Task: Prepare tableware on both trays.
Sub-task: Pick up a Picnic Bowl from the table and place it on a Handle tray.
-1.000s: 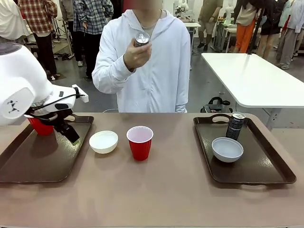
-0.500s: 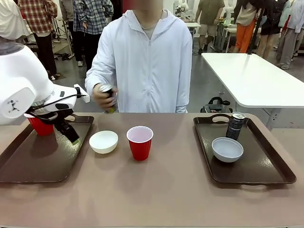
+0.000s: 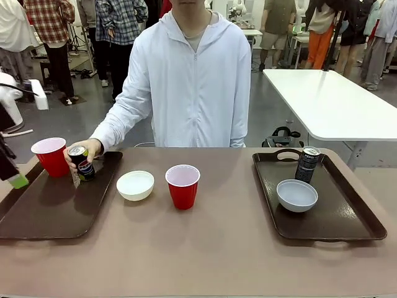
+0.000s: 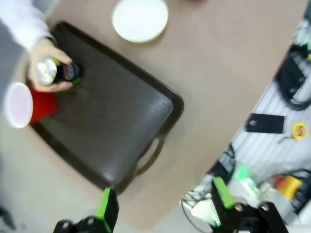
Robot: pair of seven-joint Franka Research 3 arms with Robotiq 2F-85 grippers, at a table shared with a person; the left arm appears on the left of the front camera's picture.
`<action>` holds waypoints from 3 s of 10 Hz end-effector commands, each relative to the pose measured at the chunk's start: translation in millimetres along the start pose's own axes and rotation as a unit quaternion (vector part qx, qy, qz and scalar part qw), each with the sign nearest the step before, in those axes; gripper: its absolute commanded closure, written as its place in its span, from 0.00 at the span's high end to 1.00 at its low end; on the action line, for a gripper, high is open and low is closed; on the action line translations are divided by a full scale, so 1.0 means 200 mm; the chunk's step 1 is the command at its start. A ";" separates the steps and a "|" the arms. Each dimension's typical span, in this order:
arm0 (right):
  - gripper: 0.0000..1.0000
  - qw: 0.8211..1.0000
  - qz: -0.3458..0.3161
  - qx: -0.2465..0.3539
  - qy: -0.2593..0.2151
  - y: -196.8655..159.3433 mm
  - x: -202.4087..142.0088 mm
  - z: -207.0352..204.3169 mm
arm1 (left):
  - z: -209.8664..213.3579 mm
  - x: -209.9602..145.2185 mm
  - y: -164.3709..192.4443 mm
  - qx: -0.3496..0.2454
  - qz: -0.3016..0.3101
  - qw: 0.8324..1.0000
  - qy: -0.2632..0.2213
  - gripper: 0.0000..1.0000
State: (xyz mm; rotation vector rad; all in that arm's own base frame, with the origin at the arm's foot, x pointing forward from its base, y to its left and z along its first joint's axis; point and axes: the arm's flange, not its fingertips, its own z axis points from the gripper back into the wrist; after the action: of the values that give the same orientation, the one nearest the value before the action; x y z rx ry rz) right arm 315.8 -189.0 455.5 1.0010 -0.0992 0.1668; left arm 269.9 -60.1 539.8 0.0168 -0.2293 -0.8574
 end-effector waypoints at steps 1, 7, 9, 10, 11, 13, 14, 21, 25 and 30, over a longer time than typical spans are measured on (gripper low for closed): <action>1.00 1.000 0.000 0.010 -0.006 0.02 0.00 0.00 | -0.24 -0.10 -0.06 0.009 0.022 1.000 -0.011 1.00; 1.00 1.000 0.000 0.010 -0.006 0.02 0.00 0.00 | -0.53 0.32 0.05 -0.007 0.170 0.983 -0.062 1.00; 1.00 1.000 0.000 0.010 -0.006 0.02 0.00 0.00 | -0.66 0.46 0.05 0.014 0.191 0.980 -0.055 1.00; 1.00 1.000 0.000 0.010 -0.006 0.02 0.00 0.00 | -0.73 0.52 0.07 0.014 0.208 0.977 -0.044 1.00; 1.00 1.000 0.000 0.010 -0.006 0.02 0.00 0.00 | -0.79 0.57 0.10 0.018 0.219 0.975 -0.033 1.00; 1.00 1.000 0.000 0.010 -0.006 0.02 0.00 0.00 | -0.87 0.65 0.14 0.025 0.235 0.971 -0.027 1.00; 1.00 1.000 0.000 0.010 -0.006 0.02 0.00 0.00 | -0.90 0.67 0.14 0.032 0.238 0.970 -0.026 1.00; 1.00 1.000 0.000 0.010 -0.006 0.02 0.00 0.00 | -1.00 0.95 0.27 -0.004 0.265 0.964 -0.009 1.00; 1.00 1.000 0.000 0.010 -0.006 0.02 0.00 0.00 | -1.15 1.02 0.24 0.012 0.254 0.967 0.019 0.97; 1.00 1.000 0.000 0.010 -0.006 0.02 0.00 0.00 | -1.24 1.01 0.20 0.003 0.223 0.974 0.037 0.60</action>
State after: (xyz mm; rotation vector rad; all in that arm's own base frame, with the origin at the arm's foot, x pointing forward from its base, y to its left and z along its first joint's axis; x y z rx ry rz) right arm 315.9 -188.1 456.3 0.9998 -0.0983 0.1693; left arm 475.0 -200.7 338.0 -0.0279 -0.1575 -0.4012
